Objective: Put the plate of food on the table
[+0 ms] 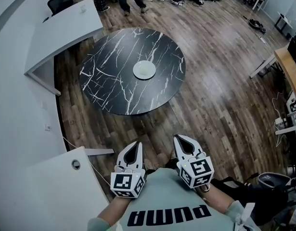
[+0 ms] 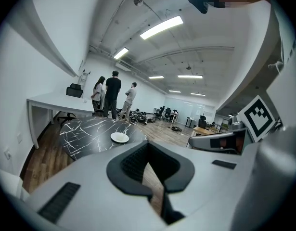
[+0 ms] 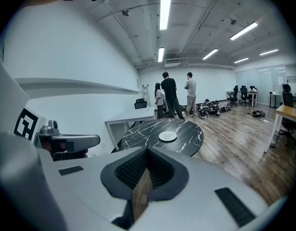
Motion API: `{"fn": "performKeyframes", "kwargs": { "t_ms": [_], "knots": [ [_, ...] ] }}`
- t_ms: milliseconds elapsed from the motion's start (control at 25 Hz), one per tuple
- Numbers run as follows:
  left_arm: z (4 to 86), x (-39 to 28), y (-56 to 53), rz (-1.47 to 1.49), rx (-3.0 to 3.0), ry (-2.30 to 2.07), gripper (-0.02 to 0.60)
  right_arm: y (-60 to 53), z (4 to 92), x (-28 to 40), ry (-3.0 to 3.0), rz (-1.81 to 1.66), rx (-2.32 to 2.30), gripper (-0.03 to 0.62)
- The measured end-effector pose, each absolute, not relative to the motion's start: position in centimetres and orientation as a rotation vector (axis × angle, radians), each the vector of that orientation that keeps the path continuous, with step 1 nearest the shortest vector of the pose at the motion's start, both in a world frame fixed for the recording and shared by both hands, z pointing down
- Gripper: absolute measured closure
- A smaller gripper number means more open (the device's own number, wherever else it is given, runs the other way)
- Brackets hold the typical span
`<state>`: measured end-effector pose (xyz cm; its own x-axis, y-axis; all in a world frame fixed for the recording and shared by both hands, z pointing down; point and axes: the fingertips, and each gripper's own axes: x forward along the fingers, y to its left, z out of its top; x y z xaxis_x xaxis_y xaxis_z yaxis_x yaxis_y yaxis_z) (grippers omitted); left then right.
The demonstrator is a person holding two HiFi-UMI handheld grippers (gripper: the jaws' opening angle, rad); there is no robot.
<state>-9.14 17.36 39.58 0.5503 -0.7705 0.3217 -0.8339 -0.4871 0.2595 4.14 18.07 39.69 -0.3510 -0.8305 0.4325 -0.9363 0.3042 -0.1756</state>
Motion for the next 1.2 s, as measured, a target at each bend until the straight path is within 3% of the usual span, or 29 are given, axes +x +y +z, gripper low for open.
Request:
{"fn": "performKeyframes", "kwargs": {
  "t_ms": [1200],
  "knots": [
    [40.2, -11.5, 18.9, 0.218, 2.402, -1.35, 0.575, 19.5, 40.6, 1.6, -2.333, 0.518, 1.613, 0.586]
  ]
}}
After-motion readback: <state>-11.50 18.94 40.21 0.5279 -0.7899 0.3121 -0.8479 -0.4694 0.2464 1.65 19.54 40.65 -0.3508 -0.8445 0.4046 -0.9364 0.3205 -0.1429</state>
